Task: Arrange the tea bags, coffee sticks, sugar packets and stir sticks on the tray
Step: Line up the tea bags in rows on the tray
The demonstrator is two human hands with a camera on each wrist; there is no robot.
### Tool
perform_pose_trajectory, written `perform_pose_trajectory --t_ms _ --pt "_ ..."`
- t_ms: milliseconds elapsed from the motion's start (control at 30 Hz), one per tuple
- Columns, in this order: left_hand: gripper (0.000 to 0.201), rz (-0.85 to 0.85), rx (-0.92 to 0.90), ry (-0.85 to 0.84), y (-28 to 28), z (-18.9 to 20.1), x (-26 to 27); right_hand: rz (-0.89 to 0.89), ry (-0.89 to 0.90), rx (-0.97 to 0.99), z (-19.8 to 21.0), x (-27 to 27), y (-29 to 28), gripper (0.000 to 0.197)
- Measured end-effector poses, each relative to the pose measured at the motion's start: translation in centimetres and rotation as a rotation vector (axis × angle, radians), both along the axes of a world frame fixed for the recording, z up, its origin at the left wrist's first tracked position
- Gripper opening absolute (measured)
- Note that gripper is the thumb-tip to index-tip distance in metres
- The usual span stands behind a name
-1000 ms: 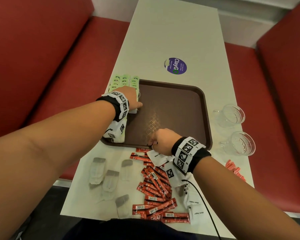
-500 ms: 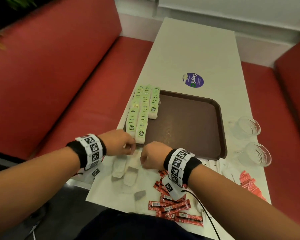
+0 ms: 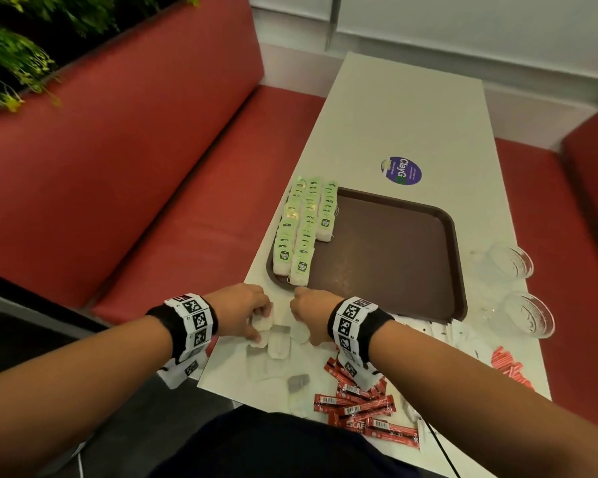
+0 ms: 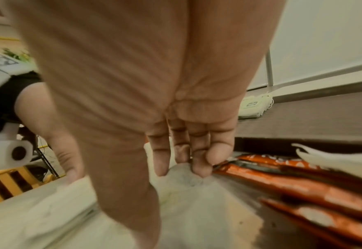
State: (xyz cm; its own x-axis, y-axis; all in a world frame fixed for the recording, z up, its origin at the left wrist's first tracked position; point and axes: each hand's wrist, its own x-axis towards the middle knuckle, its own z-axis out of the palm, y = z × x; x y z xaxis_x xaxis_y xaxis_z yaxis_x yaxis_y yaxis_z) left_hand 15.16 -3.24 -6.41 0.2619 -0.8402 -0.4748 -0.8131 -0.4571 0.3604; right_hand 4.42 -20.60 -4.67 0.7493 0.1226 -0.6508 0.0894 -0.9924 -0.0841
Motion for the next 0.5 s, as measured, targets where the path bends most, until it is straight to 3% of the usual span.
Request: perform_pose_trajectory --t_ms 200,333,500 --pt "0.019 -0.036 -0.027 -0.006 -0.2 0.7 -0.2 -0.01 -0.015 0.02 0.1 -0.1 0.0 0.039" --pt "0.019 -0.004 -0.047 0.017 -0.4 0.7 0.1 -0.097 -0.021 0.059 0.1 -0.3 -0.3 0.028" --pt "0.012 0.119 -0.205 0.024 -1.0 0.9 1.1 -0.275 -0.102 0.162 0.6 -0.6 -1.4 0.017"
